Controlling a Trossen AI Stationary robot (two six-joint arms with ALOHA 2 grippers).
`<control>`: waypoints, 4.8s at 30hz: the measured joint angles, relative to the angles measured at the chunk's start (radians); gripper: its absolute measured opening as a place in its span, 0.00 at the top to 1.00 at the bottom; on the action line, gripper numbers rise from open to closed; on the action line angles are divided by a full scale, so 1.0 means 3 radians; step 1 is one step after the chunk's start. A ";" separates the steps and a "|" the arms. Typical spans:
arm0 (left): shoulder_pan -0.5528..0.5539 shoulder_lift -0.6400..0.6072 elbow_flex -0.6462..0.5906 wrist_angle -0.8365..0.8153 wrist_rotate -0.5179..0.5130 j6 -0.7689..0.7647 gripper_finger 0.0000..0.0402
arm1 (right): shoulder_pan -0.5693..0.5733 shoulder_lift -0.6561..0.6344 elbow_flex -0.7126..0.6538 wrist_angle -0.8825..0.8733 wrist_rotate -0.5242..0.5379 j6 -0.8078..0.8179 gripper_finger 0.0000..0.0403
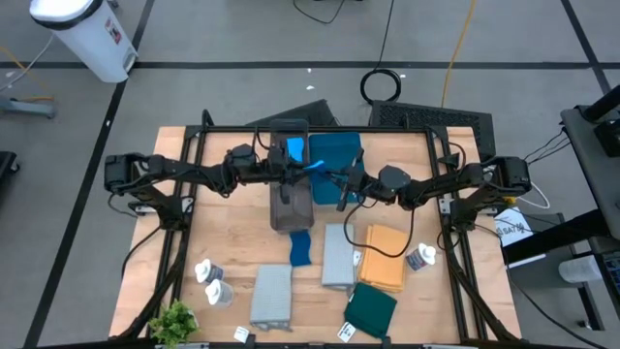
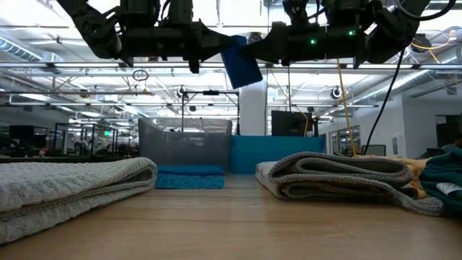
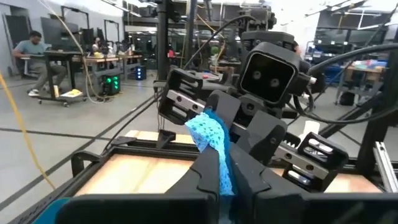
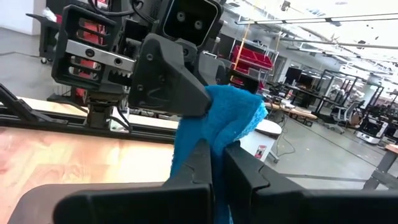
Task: Pick & Place Kitchen Items
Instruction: Put the blue sponge into the top black bin
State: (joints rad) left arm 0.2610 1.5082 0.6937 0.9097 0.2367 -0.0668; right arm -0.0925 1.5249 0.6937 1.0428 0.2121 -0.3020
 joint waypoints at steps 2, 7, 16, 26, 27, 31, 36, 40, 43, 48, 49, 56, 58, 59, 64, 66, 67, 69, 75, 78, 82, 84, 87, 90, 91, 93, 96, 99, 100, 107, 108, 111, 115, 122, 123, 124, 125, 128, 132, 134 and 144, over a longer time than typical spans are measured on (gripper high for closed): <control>0.0029 0.0000 0.0000 -0.0025 0.0012 -0.0062 0.96 | 0.0001 0.0000 0.0000 -0.0001 0.0058 0.0024 0.97; 0.0206 -0.0196 -0.0003 -0.0392 0.0032 -0.0032 0.98 | 0.0000 -0.0308 0.0004 -0.0353 0.0178 0.0195 0.82; 0.0993 -0.0664 -0.0003 -0.1049 0.0505 0.0016 0.98 | 0.0001 -0.1057 0.0000 -0.1460 0.0275 0.0546 0.49; 0.1686 -0.0259 -0.0003 -0.1066 0.1140 -0.0250 0.98 | 0.0023 -0.1049 0.0000 -0.1505 0.0251 0.0537 0.43; 0.1704 -0.0194 -0.0003 -0.1072 0.1139 -0.0276 0.98 | 0.0023 -0.1049 -0.0001 -0.1503 0.0251 0.0533 0.43; 0.1740 -0.0008 -0.0003 -0.1081 0.1141 -0.0349 0.98 | 0.0023 -0.1046 0.0000 -0.1497 0.0250 0.0527 0.45; 0.1797 0.0135 -0.0003 -0.1109 0.1467 -0.0405 0.99 | 0.0024 -0.1045 0.0000 -0.1496 0.0248 0.0522 0.47; 0.1812 0.0218 -0.0002 -0.1272 0.1669 -0.0307 0.98 | 0.0024 -0.1044 0.0000 -0.1496 0.0248 0.0522 0.46; 0.1812 0.0326 -0.0003 -0.1311 0.1717 -0.0220 0.98 | 0.0024 -0.1044 0.0000 -0.1498 0.0247 0.0522 0.46; 0.1812 0.0440 0.0000 -0.1266 0.1721 -0.0167 0.97 | 0.0023 -0.1044 0.0000 -0.1497 0.0246 0.0529 0.48; 0.1812 0.0450 0.0000 -0.1274 0.1703 -0.0140 0.97 | 0.0024 -0.1044 0.0000 -0.1496 0.0246 0.0529 0.48; 0.1812 0.0451 0.0000 -0.1281 0.1442 0.0025 0.98 | 0.0024 -0.1044 0.0000 -0.1497 0.0246 0.0526 0.48; 0.1806 0.0451 0.0000 -0.1284 0.1371 0.0082 0.96 | 0.0024 -0.1044 0.0000 -0.1498 0.0246 0.0528 0.48; 0.1799 0.0451 0.0000 -0.1287 0.1330 0.0115 0.94 | 0.0024 -0.1044 0.0000 -0.1498 0.0246 0.0528 0.48; 0.1700 0.0451 0.0000 -0.1296 0.1021 0.0221 0.86 | 0.0024 -0.1044 0.0000 -0.1499 0.0245 0.0525 0.48; 0.1649 0.0451 0.0000 -0.1296 0.0904 0.0241 0.84 | 0.0024 -0.1044 0.0000 -0.1499 0.0246 0.0525 0.48; 0.1624 0.0451 0.0000 -0.1296 0.0837 0.0258 0.83 | 0.0024 -0.1044 0.0000 -0.1499 0.0245 0.0528 0.48; 0.1575 0.0451 0.0000 -0.1296 0.0701 0.0335 0.82 | 0.0024 -0.1044 0.0000 -0.1498 0.0245 0.0528 0.48; 0.1450 0.0451 0.0000 -0.1298 0.0252 0.0498 0.82 | 0.0023 -0.1044 0.0000 -0.1498 0.0246 0.0529 0.48; 0.1416 0.0451 0.0000 -0.1298 0.0147 0.0600 0.82 | 0.0024 -0.1044 0.0000 -0.1499 0.0246 0.0529 0.48; 0.1404 0.0452 0.0000 -0.1298 0.0139 0.0657 0.82 | 0.0024 -0.1044 0.0000 -0.1499 0.0246 0.0528 0.48; 0.1406 0.0451 0.0000 -0.1298 0.0155 0.0668 0.82 | 0.0024 -0.1044 0.0000 -0.1499 0.0245 0.0529 0.48; 0.1400 0.0451 0.0000 -0.1310 0.0163 0.0846 0.82 | 0.0023 -0.1044 0.0000 -0.1500 0.0246 0.0529 0.48; 0.1377 0.0449 0.0000 -0.1304 0.0164 0.0942 0.83 | 0.0023 -0.1044 0.0000 -0.1515 0.0245 0.0529 0.48; 0.1370 0.0436 0.0000 -0.1298 0.0164 0.0935 0.85 | 0.0024 -0.1044 0.0000 -0.1519 0.0245 0.0529 0.48; 0.1353 0.0383 0.0000 -0.1281 0.0165 0.0912 0.91 | 0.0024 -0.1044 0.0000 -0.1523 0.0245 0.0529 0.48; 0.1345 0.0227 0.0000 -0.1294 0.0165 0.0881 0.97 | 0.0024 -0.1044 0.0000 -0.1523 0.0245 0.0530 0.48; 0.1337 0.0047 0.0000 -0.1366 0.0164 0.0799 0.96 | 0.0024 -0.1044 0.0000 -0.1523 0.0245 0.0530 0.49; 0.1331 -0.0022 0.0000 -0.1417 0.0163 0.0799 0.95 | 0.0023 -0.1044 0.0000 -0.1523 0.0245 0.0530 0.49; 0.1253 -0.0310 0.0000 -0.1780 0.0182 0.1033 0.97 | 0.0024 -0.1044 0.0000 -0.1523 0.0245 0.0530 0.49; 0.1252 -0.0310 0.0000 -0.1825 0.0215 0.1093 0.96 | 0.0024 -0.1044 0.0000 -0.1523 0.0245 0.0530 0.49; 0.1275 -0.0267 -0.0003 -0.1957 0.0359 0.1332 0.97 | 0.0024 -0.1044 0.0000 -0.1524 0.0245 0.0530 0.49; 0.1339 -0.0146 -0.0004 -0.1935 0.0636 0.1415 0.98 | 0.0024 -0.1044 0.0000 -0.1525 0.0242 0.0533 0.49; 0.1414 0.0079 -0.0004 -0.1706 0.0670 0.1384 0.98 | 0.0024 -0.1044 0.0000 -0.1523 0.0243 0.0532 0.50; 0.1421 0.0105 -0.0003 -0.1675 0.0669 0.1377 0.97 | 0.0024 -0.1044 0.0000 -0.1524 0.0243 0.0533 0.50; 0.1430 0.0124 -0.0003 -0.1675 0.0668 0.1370 0.97 | 0.0024 -0.1044 0.0000 -0.1525 0.0243 0.0532 0.50; 0.1434 0.0148 -0.0003 -0.1666 0.0659 0.1352 0.97 | 0.0024 -0.1044 0.0000 -0.1525 0.0243 0.0532 0.50; 0.1437 0.0189 -0.0003 -0.1612 0.0617 0.1348 0.98 | 0.0024 -0.1044 0.0000 -0.1525 0.0243 0.0533 0.51; 0.1424 0.0191 -0.0003 -0.1611 0.0372 0.1328 0.96 | 0.0024 -0.1044 0.0000 -0.1524 0.0243 0.0533 0.51; 0.1405 0.0191 -0.0003 -0.1617 0.0230 0.1328 0.94 | 0.0024 -0.1043 0.0000 -0.1524 0.0243 0.0533 0.51; 0.1353 0.0191 -0.0003 -0.1620 0.0069 0.1348 0.94 | 0.0024 -0.1044 0.0000 -0.1525 0.0243 0.0532 0.51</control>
State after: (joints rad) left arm 0.6668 1.5654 0.6930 0.4236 0.2575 0.3375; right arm -0.0853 1.2118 0.6937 0.5854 0.2852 -0.1424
